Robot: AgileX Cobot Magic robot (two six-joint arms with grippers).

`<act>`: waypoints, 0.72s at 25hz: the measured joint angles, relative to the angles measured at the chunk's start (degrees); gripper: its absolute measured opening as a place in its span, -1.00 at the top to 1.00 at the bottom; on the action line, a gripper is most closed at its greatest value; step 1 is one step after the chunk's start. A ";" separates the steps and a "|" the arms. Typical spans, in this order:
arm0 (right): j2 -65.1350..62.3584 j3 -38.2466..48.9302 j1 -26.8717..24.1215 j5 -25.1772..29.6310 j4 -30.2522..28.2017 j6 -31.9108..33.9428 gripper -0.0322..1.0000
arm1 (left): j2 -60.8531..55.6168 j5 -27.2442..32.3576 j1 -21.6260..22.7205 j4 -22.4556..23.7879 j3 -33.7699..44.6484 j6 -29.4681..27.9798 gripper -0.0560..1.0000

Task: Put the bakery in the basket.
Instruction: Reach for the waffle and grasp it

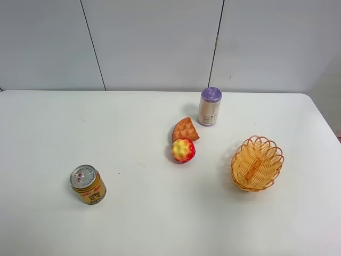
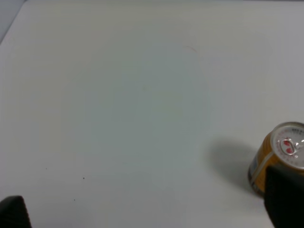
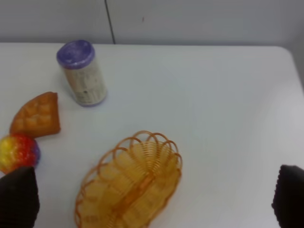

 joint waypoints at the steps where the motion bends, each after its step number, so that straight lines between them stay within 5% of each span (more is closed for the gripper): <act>1: 4.85 -2.59 0.00 -0.25 0.92 0.35 -0.98 | 0.00 0.00 0.00 0.00 0.00 0.00 -0.99; 9: 35.59 -12.18 1.28 -8.86 9.23 2.41 -0.98 | 0.00 -0.04 0.00 0.00 0.00 0.00 -0.99; 18: 58.29 -15.51 13.88 -18.09 9.43 7.87 -0.98 | 0.00 -0.04 0.00 0.00 0.00 0.00 -0.99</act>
